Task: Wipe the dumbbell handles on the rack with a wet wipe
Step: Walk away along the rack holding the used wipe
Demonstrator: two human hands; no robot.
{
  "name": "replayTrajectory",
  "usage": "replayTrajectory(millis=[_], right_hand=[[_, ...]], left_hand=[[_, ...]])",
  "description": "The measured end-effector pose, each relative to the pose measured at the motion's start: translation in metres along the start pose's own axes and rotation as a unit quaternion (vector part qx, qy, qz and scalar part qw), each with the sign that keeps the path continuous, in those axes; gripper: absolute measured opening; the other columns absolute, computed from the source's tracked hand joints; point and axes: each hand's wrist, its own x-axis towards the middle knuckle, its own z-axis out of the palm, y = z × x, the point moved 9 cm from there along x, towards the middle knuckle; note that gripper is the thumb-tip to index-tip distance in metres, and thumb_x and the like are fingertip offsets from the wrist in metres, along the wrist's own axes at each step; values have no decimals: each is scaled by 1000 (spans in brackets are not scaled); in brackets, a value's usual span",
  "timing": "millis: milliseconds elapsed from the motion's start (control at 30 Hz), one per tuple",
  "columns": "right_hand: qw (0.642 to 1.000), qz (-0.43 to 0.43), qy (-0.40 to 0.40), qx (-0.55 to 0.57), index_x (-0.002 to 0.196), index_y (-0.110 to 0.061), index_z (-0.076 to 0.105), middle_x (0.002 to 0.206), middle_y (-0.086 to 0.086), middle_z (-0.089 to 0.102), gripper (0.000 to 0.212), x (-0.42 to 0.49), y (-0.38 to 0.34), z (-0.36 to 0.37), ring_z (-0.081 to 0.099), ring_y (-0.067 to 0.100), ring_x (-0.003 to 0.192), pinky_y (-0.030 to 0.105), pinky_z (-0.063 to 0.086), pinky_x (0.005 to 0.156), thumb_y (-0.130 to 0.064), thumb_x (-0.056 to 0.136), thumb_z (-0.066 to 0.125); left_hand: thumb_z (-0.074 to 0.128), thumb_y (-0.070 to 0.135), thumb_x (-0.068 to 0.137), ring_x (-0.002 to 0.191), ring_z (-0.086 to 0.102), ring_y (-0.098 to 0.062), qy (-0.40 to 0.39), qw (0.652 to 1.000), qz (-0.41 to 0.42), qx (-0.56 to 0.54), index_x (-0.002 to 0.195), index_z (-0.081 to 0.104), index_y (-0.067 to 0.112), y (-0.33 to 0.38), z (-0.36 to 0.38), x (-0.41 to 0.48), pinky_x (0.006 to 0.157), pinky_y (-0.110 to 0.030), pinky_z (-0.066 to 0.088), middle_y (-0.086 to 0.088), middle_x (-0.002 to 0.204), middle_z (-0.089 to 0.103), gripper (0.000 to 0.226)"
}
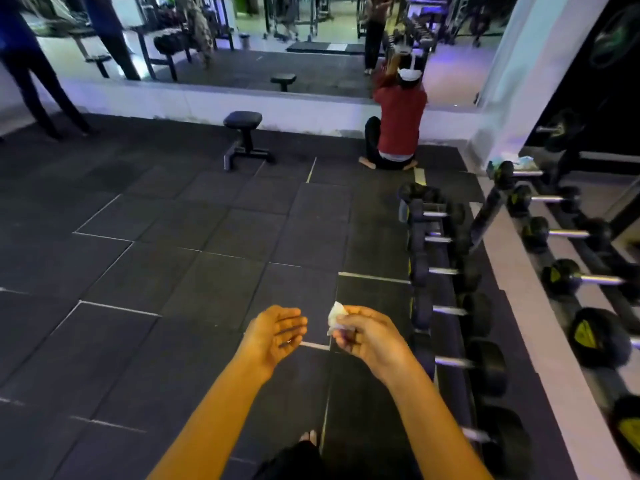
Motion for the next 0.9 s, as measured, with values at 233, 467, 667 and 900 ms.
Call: replayTrajectory(millis=[233, 467, 667, 900], right_hand=[[997, 4, 61, -54, 100, -14, 69, 94, 8, 74, 15, 174, -89, -50, 70, 19, 82, 34, 55, 72, -15, 85, 69], [996, -6, 85, -24, 101, -10, 66, 100, 11, 71, 17, 329, -208, -77, 68, 25, 96, 40, 54, 83, -14, 85, 69], [996, -8, 84, 42, 101, -1, 65, 90, 14, 72, 14, 455, -285, -113, 69, 26, 85, 37, 56, 78, -1, 87, 64], [995, -11, 83, 56, 99, -4, 65, 91, 13, 69, 17, 629, -396, -163, 68, 25, 87, 35, 56, 80, 5, 86, 61]], left_hand=[[41, 22, 99, 88, 65, -26, 7, 1000, -2, 6, 102, 66, 3, 76, 83, 163, 74, -33, 52, -15, 100, 70, 31], [41, 20, 99, 88, 64, -25, -25, 999, 10, 45, 100, 65, 4, 183, 195, 310, 78, -33, 51, -13, 98, 69, 29], [44, 21, 97, 88, 65, -25, -44, 997, -26, 60, 100, 66, 4, 234, 282, 439, 77, -33, 51, -14, 99, 69, 28], [41, 22, 98, 86, 64, -24, -27, 996, -42, 71, 96, 65, 4, 307, 393, 608, 73, -31, 51, -13, 96, 68, 29]])
